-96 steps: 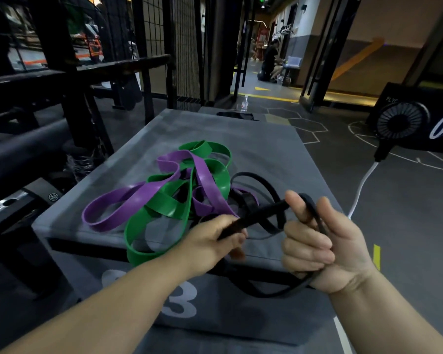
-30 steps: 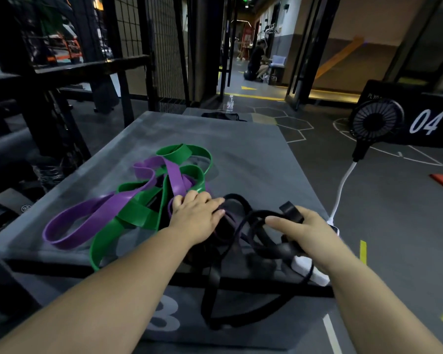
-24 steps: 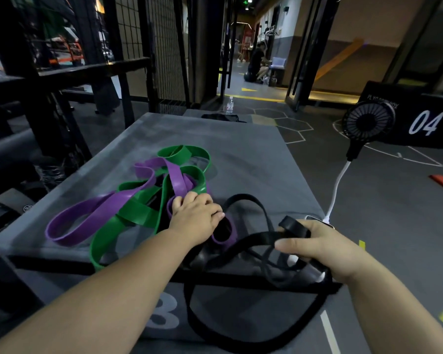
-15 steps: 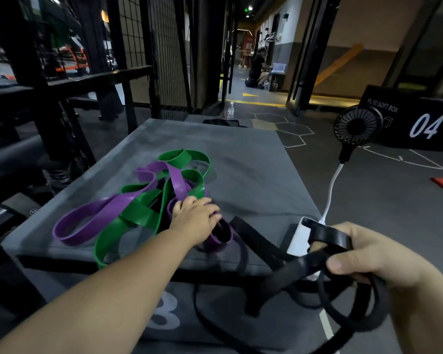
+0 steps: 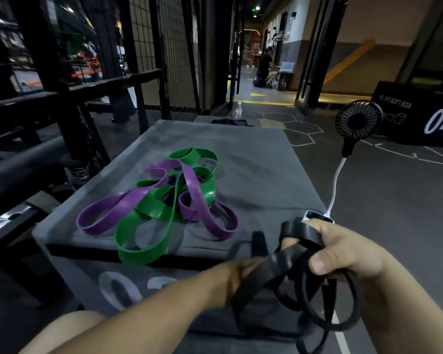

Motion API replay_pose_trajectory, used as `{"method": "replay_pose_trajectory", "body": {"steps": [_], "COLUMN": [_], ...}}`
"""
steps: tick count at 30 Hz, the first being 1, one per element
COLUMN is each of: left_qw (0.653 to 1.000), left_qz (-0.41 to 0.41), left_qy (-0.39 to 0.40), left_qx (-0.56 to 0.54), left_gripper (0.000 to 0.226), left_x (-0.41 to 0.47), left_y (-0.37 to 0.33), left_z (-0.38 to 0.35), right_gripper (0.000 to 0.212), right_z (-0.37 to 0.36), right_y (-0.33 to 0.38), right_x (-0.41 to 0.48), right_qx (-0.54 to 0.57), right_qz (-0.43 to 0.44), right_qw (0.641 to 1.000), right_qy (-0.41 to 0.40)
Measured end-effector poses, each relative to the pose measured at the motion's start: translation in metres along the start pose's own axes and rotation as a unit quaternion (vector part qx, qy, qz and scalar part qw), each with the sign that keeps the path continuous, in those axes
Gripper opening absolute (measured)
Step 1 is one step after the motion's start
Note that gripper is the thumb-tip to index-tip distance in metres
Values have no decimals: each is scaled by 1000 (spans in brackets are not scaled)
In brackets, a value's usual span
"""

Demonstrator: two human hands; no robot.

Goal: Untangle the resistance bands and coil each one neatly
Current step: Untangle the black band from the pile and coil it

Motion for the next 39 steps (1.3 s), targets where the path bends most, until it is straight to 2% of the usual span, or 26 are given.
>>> {"method": "replay_pose_trajectory", "body": {"steps": [1,3,5,6,8,9,11,12,15,18,19,21,23,26,28,33,37,39], "left_qw": [999,998,993,985,968,966,955,953,956,960,964,969,977,986,990,995,995,998], "left_qz": [36,47,36,45,35,20,-13,-31,-59,-53,-51,-70,-95,-121,-121,-71,-65,-43], "left_qy": [2,-16,-35,-60,-126,-135,-172,-183,-230,-260,-257,-235,-191,-90,-56,-27,4,14], "left_qx": [-25,-43,-110,-158,-216,-218,-240,-240,-175,-88,-50,-12,-30,-66,-39,-63,-81,-40], "left_gripper": [35,56,46,44,51,56,58,58,57,33,26,28,47,87,97,52,26,9], "left_x": [-2,-15,-27,-34,-38,-39,-43,-45,-46,-49,-49,-48,-44,-37,-36,-28,-29,-29], "left_y": [12,16,2,-8,-10,-15,-17,-16,-18,-17,-18,-20,-19,-13,-11,-3,-4,-2], "left_z": [1,2,0,1,16,22,35,39,56,72,74,74,68,54,48,38,31,29], "right_gripper": [19,38,58,60,45,29,13,6,35,46,46,45,44,43,42,37,27,26], "right_z": [0,10,18,20,20,16,13,12,10,8,6,3,0,-10,-11,-14,-9,-5], "right_y": [0,-4,-12,-17,-25,-27,-32,-35,-39,-37,-37,-37,-35,-26,-21,-14,-9,-5], "right_x": [1,3,7,11,19,25,35,39,50,59,61,68,73,79,82,85,84,82], "right_qx": [-14,-32,-32,-36,-46,-41,-27,-25,-92,-164,-168,-171,-117,-21,-3,95,135,152], "right_qz": [1,-6,-12,-11,-13,-12,-3,1,-6,-18,-21,-11,23,81,106,138,173,194], "right_qw": [1000,993,980,974,965,962,955,952,939,928,930,934,941,952,958,973,966,960], "right_qy": [-20,-109,-196,-223,-258,-270,-294,-305,-331,-333,-326,-315,-316,-294,-266,-161,-137,-134]}}
Point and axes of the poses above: each hand's wrist, its own x-axis towards the middle knuckle, its own z-axis out of the back of the hand, y = z × x, the point moved 5 cm from there along x, towards the middle knuckle, and after that the axes turned 5 degrees about x, right-handed, at the moved point
